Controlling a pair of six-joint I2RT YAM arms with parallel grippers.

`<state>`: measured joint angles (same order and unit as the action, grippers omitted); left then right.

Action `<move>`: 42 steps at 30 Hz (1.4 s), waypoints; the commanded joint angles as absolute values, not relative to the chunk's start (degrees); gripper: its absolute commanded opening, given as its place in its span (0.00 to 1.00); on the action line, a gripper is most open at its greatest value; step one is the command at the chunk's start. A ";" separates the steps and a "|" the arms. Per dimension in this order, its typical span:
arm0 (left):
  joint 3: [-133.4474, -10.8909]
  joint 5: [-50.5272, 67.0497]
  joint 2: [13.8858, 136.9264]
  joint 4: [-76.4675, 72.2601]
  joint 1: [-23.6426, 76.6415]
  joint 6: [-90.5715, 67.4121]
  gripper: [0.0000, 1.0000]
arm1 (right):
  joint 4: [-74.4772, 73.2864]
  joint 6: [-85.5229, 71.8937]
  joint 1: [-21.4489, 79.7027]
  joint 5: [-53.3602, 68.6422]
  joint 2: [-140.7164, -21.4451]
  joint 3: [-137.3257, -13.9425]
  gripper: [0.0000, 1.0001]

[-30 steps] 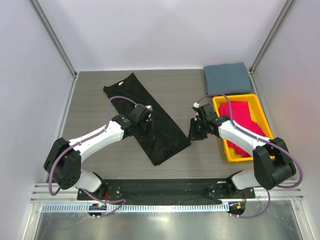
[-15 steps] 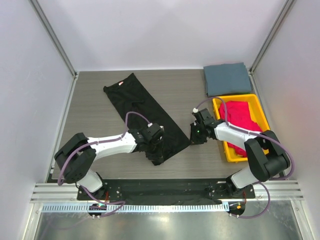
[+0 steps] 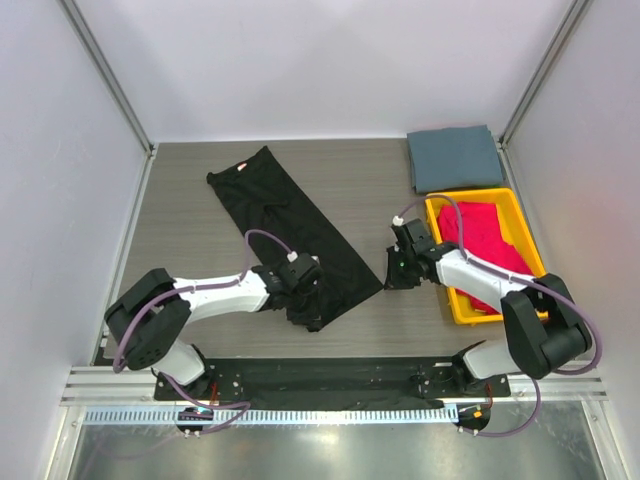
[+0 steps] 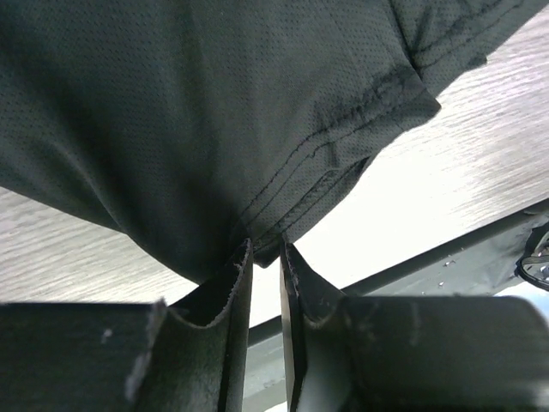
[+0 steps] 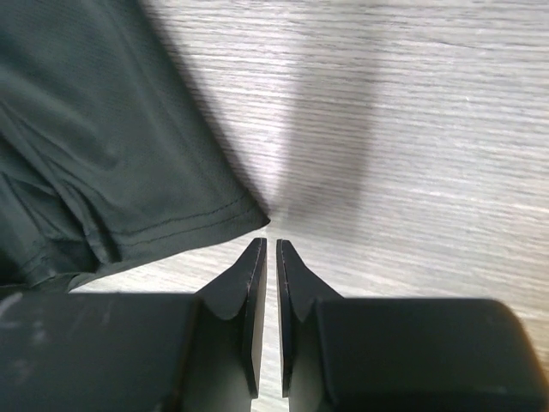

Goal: Fold and stack the t-shirts
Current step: Fold the tshirt

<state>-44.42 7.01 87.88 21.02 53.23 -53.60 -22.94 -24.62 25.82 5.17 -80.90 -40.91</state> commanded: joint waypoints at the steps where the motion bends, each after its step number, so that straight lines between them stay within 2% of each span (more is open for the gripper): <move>1: -44.20 6.68 84.74 20.47 53.88 -55.02 0.21 | -24.17 -25.66 25.93 4.13 -77.44 -41.66 0.15; 6: -53.51 1.50 82.88 29.78 52.48 -50.81 0.25 | -25.84 -26.02 25.84 4.31 -74.27 -43.42 0.16; 9: -57.46 2.63 84.19 33.13 45.90 -46.86 0.24 | -26.28 -25.93 25.93 4.04 -72.87 -44.30 0.16; 16: -68.00 1.58 88.59 37.52 22.37 -38.50 0.25 | -25.75 -26.19 25.93 4.57 -71.63 -44.82 0.16; 19: -69.78 1.40 91.75 35.26 14.26 -37.18 0.29 | -24.79 -26.37 25.93 4.66 -71.98 -44.91 0.17; 21: -69.61 5.33 94.72 32.80 8.04 -38.05 0.29 | -24.26 -26.28 25.93 5.01 -72.77 -45.26 0.18; 25: -70.92 9.92 101.22 27.17 1.69 -39.29 0.29 | -24.61 -26.10 25.93 5.80 -73.92 -46.32 0.21; 30: -74.44 11.34 108.18 24.44 -2.10 -39.90 0.29 | -24.87 -24.09 25.84 6.24 -76.02 -47.37 0.32; 33: -76.28 11.69 111.96 23.73 -2.90 -40.78 0.30 | -26.10 -24.52 25.93 2.98 -78.74 -47.81 0.35; 38: -79.89 11.95 115.92 23.91 -3.52 -40.61 0.30 | -22.94 -21.80 25.93 9.92 -80.85 -46.84 0.36; 42: -81.30 10.90 117.59 24.96 -4.30 -40.60 0.29 | -22.76 -20.22 25.93 9.93 -84.46 -48.25 0.36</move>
<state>-79.48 11.07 115.87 25.32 -3.49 -40.47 -24.58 -22.55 25.80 8.27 -82.70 -45.89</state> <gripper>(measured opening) 0.293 0.360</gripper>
